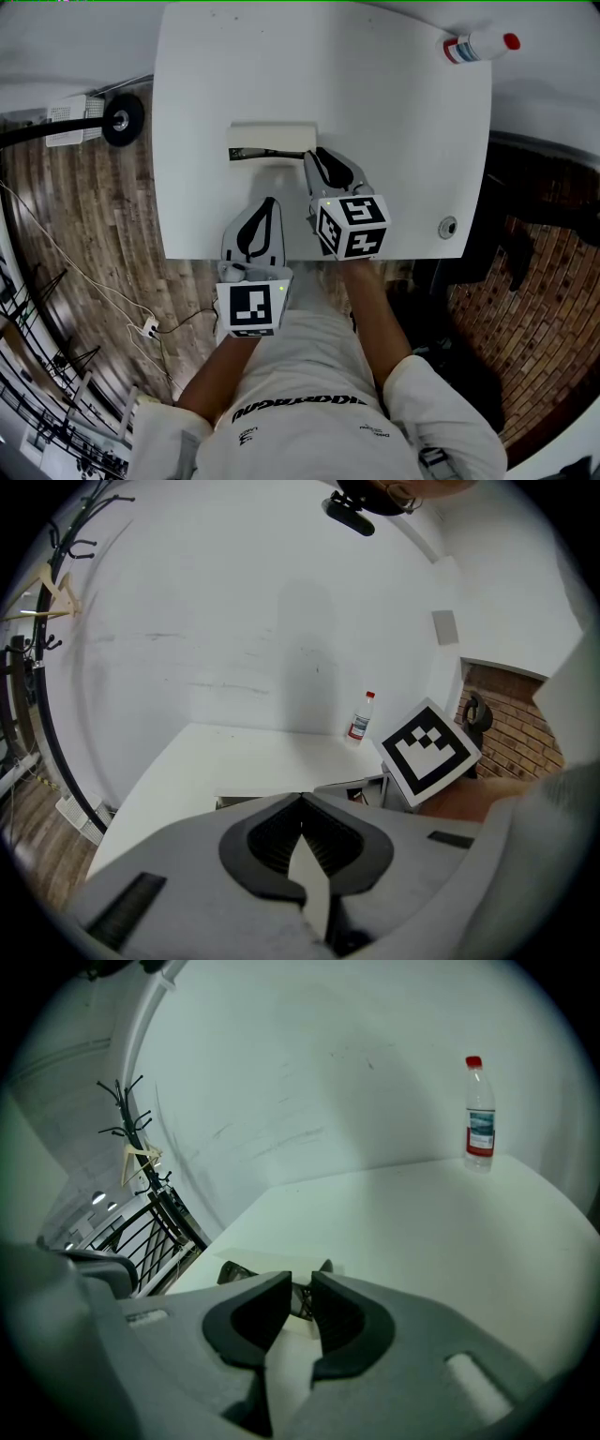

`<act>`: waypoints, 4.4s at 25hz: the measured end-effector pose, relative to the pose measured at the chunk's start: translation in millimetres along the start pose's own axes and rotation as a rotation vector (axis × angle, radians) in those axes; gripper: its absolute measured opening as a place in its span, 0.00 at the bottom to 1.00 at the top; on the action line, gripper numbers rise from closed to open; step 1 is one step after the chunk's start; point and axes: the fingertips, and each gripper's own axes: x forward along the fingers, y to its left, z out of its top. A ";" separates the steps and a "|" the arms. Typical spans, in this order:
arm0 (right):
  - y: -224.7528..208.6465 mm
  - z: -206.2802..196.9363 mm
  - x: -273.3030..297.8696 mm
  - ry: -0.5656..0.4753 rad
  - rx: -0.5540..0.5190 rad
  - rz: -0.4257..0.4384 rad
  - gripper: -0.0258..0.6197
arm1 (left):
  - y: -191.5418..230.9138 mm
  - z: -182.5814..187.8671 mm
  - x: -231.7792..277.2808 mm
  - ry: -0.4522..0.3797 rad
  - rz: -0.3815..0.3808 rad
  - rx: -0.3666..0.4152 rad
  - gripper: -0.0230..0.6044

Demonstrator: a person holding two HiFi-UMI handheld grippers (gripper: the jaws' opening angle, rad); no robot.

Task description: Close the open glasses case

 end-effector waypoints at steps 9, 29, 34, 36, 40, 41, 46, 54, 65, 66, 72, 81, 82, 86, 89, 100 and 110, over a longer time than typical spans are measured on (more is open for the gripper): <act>1.1 -8.1 -1.7 0.010 0.003 0.008 0.13 | -2.0 -1.4 0.0 0.000 0.005 -0.006 0.03; 1.0 -29.3 -2.9 0.042 -0.014 -0.005 0.13 | -0.2 -6.2 -8.4 -0.003 0.012 -0.006 0.03; 0.3 -35.4 -2.4 0.052 -0.014 -0.009 0.13 | 0.0 -7.5 -10.8 -0.004 0.014 -0.007 0.03; 0.0 -37.6 -1.9 0.056 -0.014 -0.012 0.13 | -0.2 -7.9 -11.5 -0.003 0.014 -0.005 0.03; -0.2 -40.7 0.2 0.064 -0.017 -0.018 0.13 | 1.0 -7.6 -12.5 -0.006 0.013 -0.006 0.03; 0.3 -41.1 0.3 0.065 -0.018 -0.019 0.13 | 1.3 -7.3 -13.3 -0.007 0.014 -0.007 0.03; 0.2 -41.4 -1.0 0.064 -0.021 -0.026 0.13 | 1.9 -7.3 -15.7 -0.011 0.016 -0.008 0.03; 1.6 -30.3 -12.4 0.030 -0.023 -0.034 0.13 | 2.3 -1.4 -24.3 -0.029 0.022 -0.004 0.03; 23.7 2.3 -68.1 -0.064 -0.059 -0.022 0.07 | -15.0 30.0 -60.9 -0.098 0.026 0.031 0.03; 27.8 6.9 -75.6 -0.078 -0.066 -0.016 0.06 | -15.6 33.7 -64.9 -0.109 0.030 0.040 0.03; 51.0 28.8 -128.8 -0.170 -0.106 0.006 0.04 | -25.2 54.6 -95.3 -0.162 0.043 0.078 0.03; 90.8 55.5 -204.9 -0.317 -0.123 0.064 0.04 | -53.4 86.6 -135.1 -0.226 0.031 0.083 0.03; 94.2 58.0 -212.7 -0.333 -0.129 0.066 0.04 | -56.5 91.0 -139.1 -0.236 0.030 0.090 0.03; 103.2 70.3 -242.7 -0.393 -0.145 0.068 0.04 | -67.2 105.8 -153.7 -0.266 0.028 0.128 0.03; 107.0 80.6 -260.7 -0.430 -0.160 0.067 0.04 | -79.1 117.0 -162.5 -0.276 0.007 0.135 0.03; 113.5 97.4 -289.1 -0.492 -0.190 0.062 0.03 | -97.4 137.5 -170.7 -0.328 -0.026 0.211 0.03; 118.7 107.6 -285.1 -0.520 -0.209 0.060 0.03 | -87.8 151.3 -166.8 -0.348 -0.034 0.221 0.03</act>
